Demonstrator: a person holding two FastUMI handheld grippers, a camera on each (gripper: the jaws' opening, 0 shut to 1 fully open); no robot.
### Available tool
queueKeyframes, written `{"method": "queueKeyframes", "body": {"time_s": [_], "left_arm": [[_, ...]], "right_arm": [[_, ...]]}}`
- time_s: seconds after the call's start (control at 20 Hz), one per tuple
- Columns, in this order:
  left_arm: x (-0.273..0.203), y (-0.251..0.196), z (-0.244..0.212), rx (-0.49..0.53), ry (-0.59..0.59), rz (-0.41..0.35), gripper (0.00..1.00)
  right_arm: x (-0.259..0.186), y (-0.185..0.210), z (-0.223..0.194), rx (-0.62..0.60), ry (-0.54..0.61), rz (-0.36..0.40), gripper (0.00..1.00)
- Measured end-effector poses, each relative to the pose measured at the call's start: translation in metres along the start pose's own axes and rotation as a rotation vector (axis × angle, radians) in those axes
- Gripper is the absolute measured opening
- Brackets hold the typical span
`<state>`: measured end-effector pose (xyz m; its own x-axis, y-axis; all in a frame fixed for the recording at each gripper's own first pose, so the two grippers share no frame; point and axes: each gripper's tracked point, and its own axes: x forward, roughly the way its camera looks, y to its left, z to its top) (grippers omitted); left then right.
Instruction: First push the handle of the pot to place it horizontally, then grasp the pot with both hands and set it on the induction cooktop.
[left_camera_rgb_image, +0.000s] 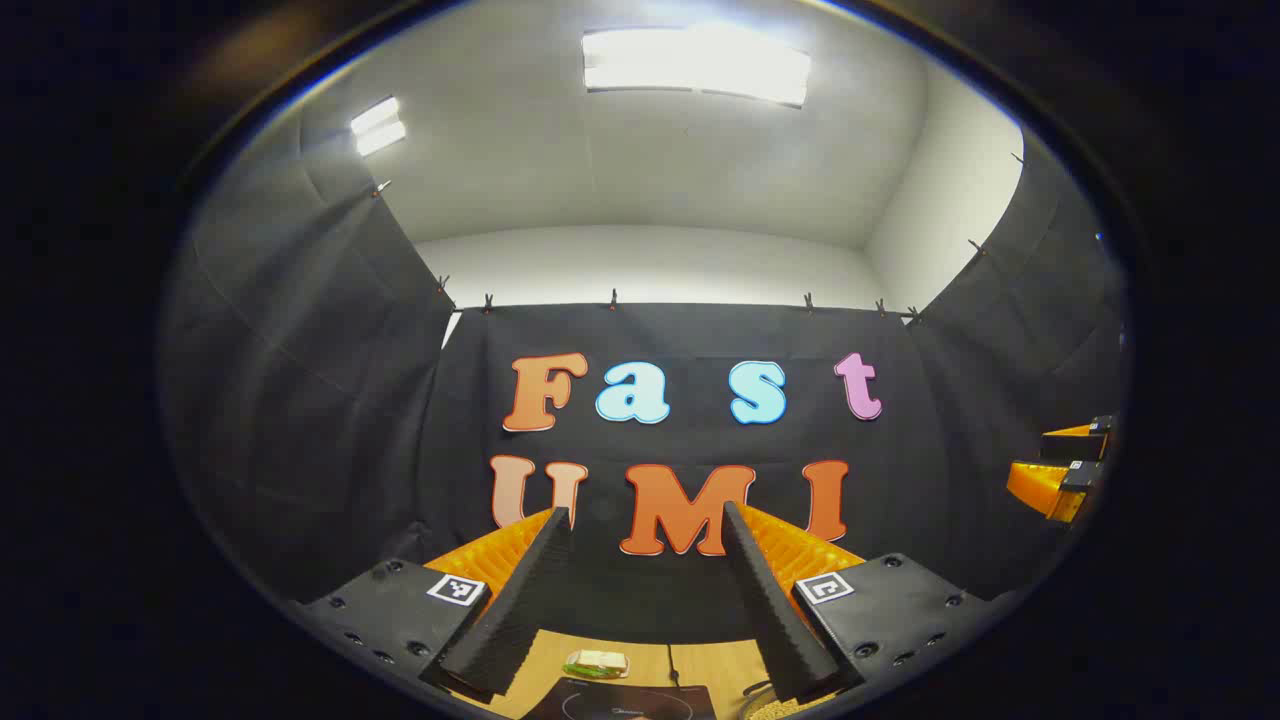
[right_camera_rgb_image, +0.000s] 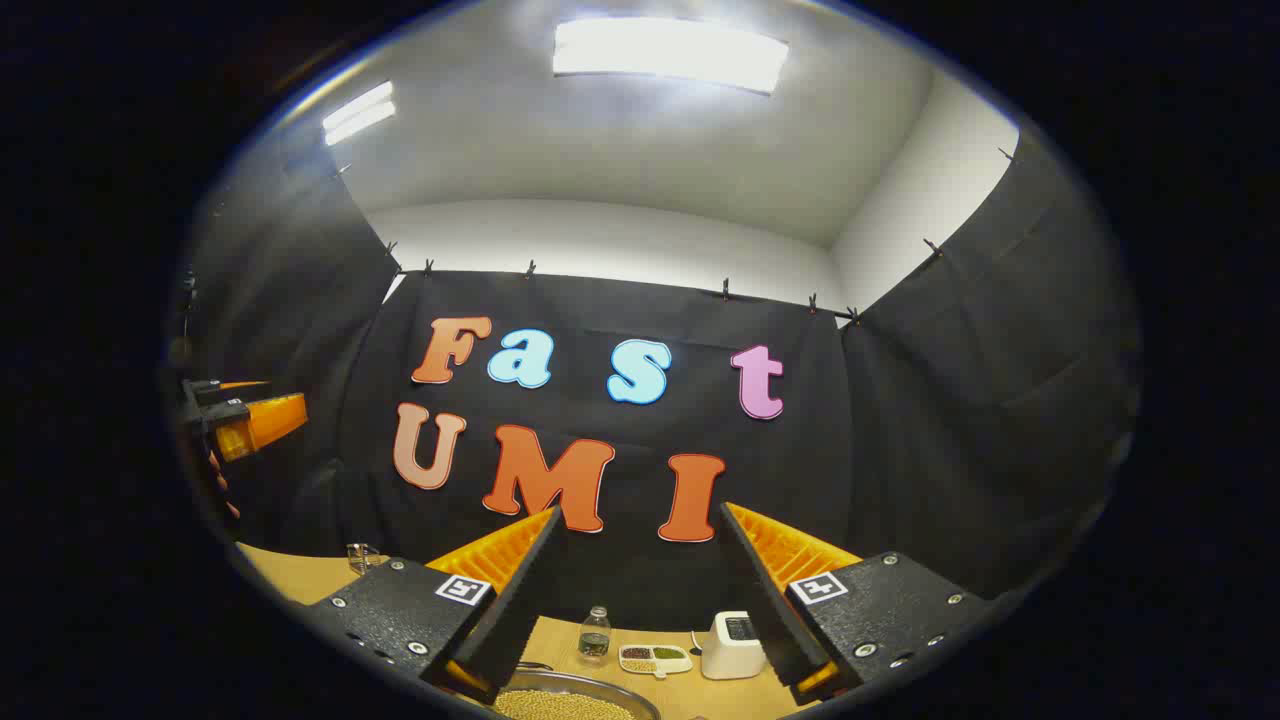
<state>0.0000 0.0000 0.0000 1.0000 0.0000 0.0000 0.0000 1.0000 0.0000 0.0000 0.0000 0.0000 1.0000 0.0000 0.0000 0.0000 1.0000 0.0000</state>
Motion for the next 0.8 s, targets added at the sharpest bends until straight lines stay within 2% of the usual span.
{"method": "queueKeyframes", "body": {"time_s": [0.3, 0.8], "left_arm": [[0.003, 0.002, -0.004, 0.001, 0.018, 0.013, 0.97], [0.012, 0.0, -0.019, -0.01, 0.118, 0.019, 0.97]], "right_arm": [[0.006, -0.001, -0.011, 0.016, 0.031, 0.001, 0.93], [0.005, -0.008, -0.014, 0.008, 0.04, -0.014, 0.93]]}}
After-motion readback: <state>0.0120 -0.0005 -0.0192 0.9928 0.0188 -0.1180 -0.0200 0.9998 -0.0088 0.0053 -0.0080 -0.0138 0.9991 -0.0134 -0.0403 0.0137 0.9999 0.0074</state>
